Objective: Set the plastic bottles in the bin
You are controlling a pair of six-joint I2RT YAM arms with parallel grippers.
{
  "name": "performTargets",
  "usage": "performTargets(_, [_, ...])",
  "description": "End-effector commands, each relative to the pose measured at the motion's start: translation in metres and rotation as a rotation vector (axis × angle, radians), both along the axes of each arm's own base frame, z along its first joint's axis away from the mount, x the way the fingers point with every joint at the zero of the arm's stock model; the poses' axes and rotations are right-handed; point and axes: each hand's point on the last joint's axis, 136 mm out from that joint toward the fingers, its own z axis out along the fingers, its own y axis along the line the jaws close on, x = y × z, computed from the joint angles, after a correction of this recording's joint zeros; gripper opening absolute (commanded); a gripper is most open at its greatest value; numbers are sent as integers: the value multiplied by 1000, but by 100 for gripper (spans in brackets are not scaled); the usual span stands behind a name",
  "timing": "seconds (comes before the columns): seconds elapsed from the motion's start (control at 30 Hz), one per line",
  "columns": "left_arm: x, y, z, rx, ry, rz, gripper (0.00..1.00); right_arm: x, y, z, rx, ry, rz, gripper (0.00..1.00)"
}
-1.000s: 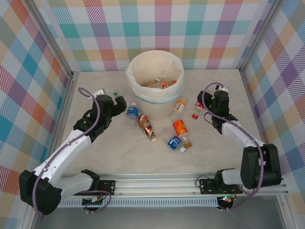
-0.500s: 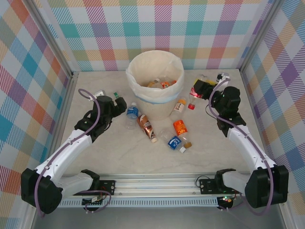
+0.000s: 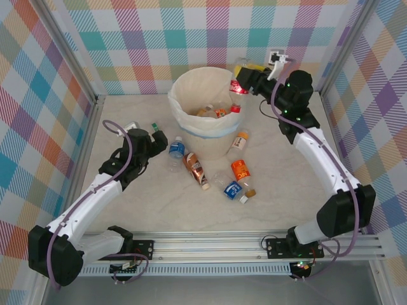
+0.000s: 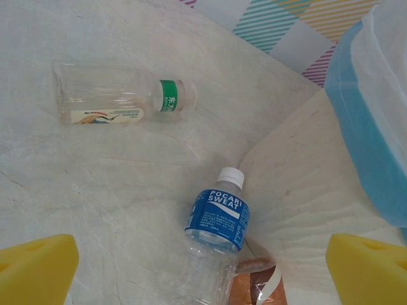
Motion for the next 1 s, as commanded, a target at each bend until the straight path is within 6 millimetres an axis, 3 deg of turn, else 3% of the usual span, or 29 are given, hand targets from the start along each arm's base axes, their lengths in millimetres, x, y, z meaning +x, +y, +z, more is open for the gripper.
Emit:
performTargets(0.0, [-4,9,4,-14,-11,22,100,-2,26,11,-19,-83,121,52])
performTargets(0.23, [-9,13,0,-14,6,28,100,32,57,-10,-84,-30,153,52])
performTargets(0.5, [-11,16,-4,-14,19,34,100,42,76,-49,-189,58,180,58])
performTargets(0.63, [-10,16,-7,-18,29,33,100,48,77,-63,-259,126,148,68])
performTargets(0.73, [-9,15,-6,-23,30,29,100,58,69,-76,-328,190,57,83])
performTargets(0.97, [-5,18,-6,-6,46,29,100,39,58,-59,-341,156,25,89])
